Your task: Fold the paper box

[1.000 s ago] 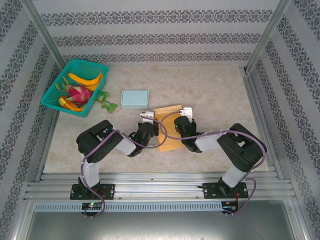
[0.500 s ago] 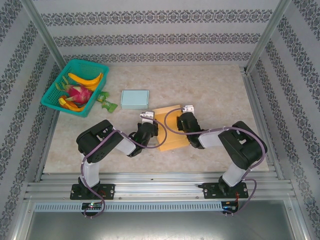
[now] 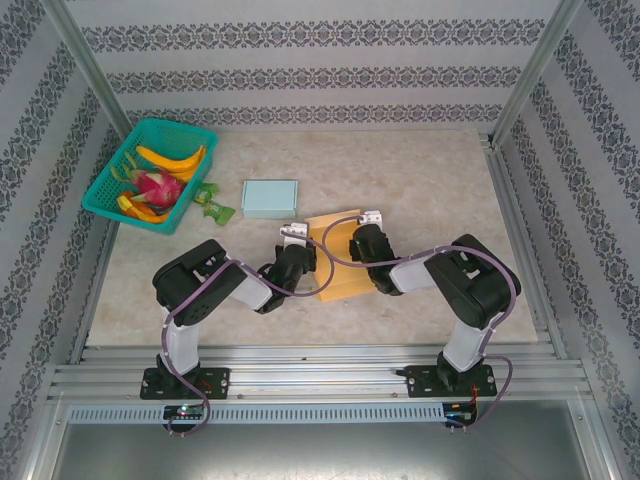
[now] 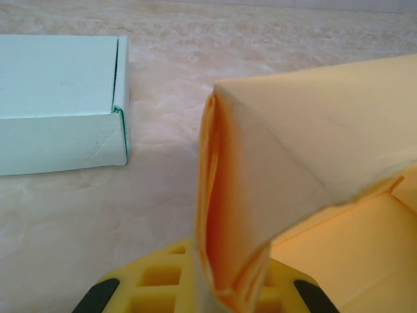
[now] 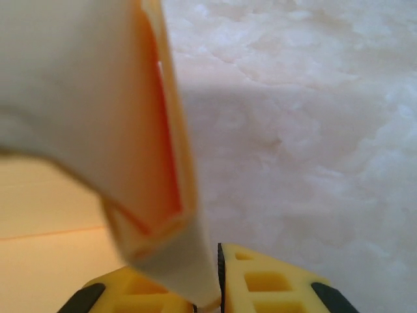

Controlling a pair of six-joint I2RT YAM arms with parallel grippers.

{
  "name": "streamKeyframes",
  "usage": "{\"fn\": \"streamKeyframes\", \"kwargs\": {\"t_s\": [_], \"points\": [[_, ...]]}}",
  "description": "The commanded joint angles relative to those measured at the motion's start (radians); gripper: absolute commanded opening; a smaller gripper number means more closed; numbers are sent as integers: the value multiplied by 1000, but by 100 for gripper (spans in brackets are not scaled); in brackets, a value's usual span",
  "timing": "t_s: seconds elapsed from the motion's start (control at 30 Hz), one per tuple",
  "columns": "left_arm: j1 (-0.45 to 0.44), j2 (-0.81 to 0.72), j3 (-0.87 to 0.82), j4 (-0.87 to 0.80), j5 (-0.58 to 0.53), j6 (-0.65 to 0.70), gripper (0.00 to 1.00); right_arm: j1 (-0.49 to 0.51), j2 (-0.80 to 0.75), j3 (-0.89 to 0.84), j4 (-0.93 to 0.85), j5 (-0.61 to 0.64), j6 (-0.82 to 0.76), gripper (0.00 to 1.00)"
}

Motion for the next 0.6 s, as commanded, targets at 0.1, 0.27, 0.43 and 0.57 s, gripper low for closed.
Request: {"fn": "streamKeyframes", "kwargs": {"t_s": [0.1, 0.27, 0.43, 0.57], "points": [[5, -30, 0, -129, -137, -38, 0, -49, -18, -19, -45, 160, 39, 19], [5, -20, 12, -129, -110, -34, 0, -5, -44, -22, 12, -16, -55, 38], [5, -15, 14, -124, -91, -26, 0, 37, -73, -12, 51, -17, -98, 41], [5, -14, 13, -120, -85, -20, 0, 34, -75, 14, 58, 11, -99, 42]]}}
